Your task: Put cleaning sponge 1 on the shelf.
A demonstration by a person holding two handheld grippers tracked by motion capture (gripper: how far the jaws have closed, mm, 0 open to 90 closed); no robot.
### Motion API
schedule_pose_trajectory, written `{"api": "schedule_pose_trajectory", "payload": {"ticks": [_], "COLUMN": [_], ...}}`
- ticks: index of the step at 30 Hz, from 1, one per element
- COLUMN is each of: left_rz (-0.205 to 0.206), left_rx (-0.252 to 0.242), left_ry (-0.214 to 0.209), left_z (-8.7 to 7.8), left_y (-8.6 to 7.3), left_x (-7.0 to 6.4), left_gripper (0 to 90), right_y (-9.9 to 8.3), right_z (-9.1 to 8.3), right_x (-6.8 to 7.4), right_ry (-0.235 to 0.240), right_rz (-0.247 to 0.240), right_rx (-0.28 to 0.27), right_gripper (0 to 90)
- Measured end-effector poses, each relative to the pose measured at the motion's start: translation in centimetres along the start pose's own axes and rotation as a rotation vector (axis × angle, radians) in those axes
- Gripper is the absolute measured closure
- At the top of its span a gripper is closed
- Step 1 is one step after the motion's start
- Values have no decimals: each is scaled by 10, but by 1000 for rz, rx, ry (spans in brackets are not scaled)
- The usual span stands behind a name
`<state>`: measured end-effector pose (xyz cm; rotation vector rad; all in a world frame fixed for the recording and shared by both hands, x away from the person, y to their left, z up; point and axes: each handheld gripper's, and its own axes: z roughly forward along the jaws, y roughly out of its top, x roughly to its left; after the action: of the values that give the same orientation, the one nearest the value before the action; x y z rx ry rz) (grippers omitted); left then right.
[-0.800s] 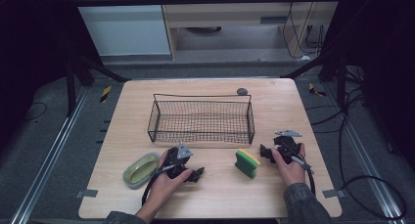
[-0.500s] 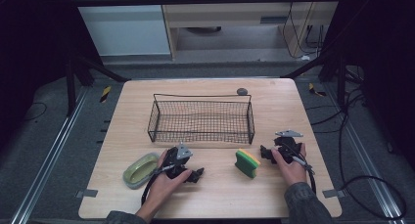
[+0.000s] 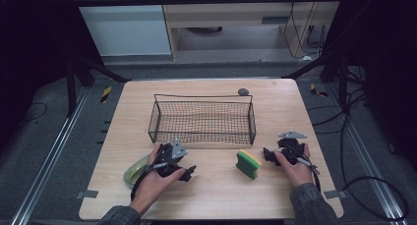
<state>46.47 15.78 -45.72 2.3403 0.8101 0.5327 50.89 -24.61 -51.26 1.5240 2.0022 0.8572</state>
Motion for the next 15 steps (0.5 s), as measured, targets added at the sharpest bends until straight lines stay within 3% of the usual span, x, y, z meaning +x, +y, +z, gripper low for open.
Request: {"api": "schedule_pose_trajectory", "payload": {"ticks": [3,6,15], "left_rz": [-14,-39,-53], "left_rx": [39,93,158], "left_ry": [-8,-3,-4], "left_z": [-7,-21,-45], "left_y": [-1,-5,-6], "left_x": [9,29,62], "left_gripper": [65,69,50], "right_y": [0,-1,-2], "right_z": [0,-1,-2], "right_x": [0,-1,-1], "right_ry": [0,6,7], "right_rz": [-3,-6,-5], "right_rx": [-1,2,1], "right_gripper": [5,4,5]}}
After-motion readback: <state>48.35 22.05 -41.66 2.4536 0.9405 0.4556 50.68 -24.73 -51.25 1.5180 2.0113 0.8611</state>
